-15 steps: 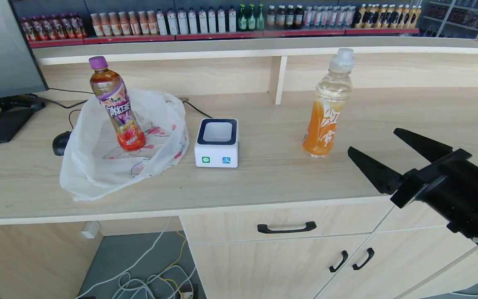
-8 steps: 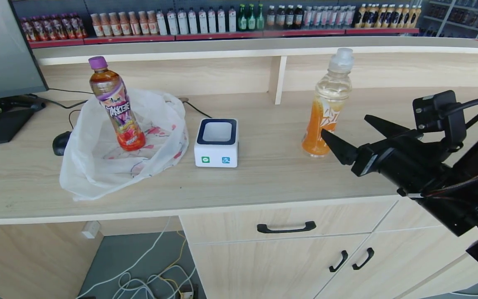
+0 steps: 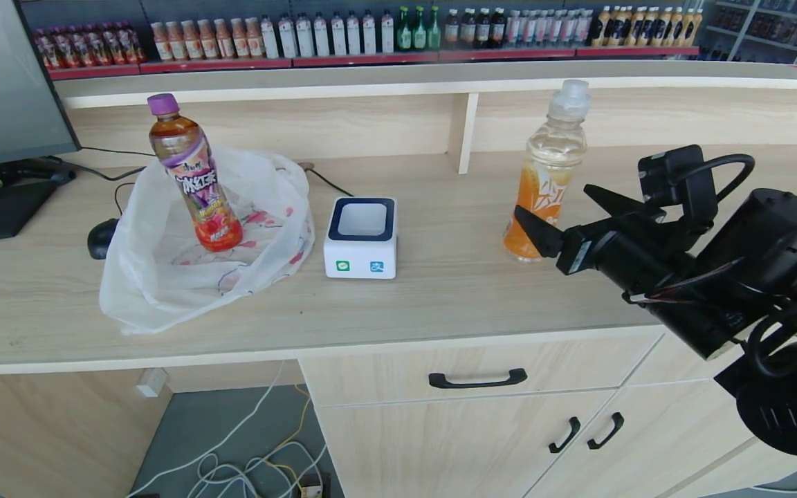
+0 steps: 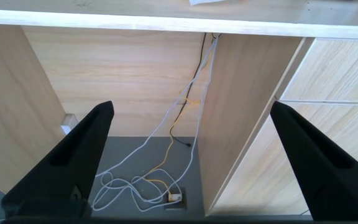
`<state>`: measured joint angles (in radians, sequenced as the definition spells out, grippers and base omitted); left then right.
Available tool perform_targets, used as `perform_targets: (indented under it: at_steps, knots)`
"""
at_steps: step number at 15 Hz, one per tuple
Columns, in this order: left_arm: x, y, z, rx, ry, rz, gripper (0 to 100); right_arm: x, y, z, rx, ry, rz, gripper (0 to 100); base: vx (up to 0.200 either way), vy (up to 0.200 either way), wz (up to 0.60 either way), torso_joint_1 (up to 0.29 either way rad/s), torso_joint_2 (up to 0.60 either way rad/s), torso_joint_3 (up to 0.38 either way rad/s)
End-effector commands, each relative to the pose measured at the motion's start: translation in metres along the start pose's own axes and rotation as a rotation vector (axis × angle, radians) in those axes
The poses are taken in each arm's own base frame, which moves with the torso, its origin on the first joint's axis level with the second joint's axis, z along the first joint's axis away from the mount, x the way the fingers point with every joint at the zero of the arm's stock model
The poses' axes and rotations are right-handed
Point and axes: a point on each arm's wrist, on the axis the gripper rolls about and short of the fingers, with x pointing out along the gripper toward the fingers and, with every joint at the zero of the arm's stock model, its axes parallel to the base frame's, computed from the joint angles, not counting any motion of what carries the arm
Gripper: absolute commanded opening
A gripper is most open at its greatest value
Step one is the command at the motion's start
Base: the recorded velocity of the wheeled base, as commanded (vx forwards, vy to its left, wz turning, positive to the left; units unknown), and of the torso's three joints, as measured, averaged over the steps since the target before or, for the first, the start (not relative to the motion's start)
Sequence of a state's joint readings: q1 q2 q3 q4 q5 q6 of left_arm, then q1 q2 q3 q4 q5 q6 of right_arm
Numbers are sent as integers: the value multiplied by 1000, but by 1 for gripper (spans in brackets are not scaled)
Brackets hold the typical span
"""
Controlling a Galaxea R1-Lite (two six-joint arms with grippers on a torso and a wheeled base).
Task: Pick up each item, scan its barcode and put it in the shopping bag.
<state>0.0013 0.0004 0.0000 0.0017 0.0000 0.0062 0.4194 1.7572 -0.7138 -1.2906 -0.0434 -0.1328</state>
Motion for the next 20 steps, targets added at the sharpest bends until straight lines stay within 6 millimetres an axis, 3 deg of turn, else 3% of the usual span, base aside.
perform_targets:
  at_steps: [1, 3, 20]
  knots:
    - [0, 0, 0, 0, -1, -1, 100, 19, 2, -13, -2, 13, -3, 100, 0, 0, 0, 0, 0, 0]
    - [0, 0, 0, 0, -1, 0, 100, 30, 1, -11, 0, -15, -10, 100, 0, 0, 0, 0, 0, 0]
    - [0, 0, 0, 0, -1, 0, 100, 66, -9, -9, -36, -79, -84, 100, 0, 0, 0, 0, 0, 0]
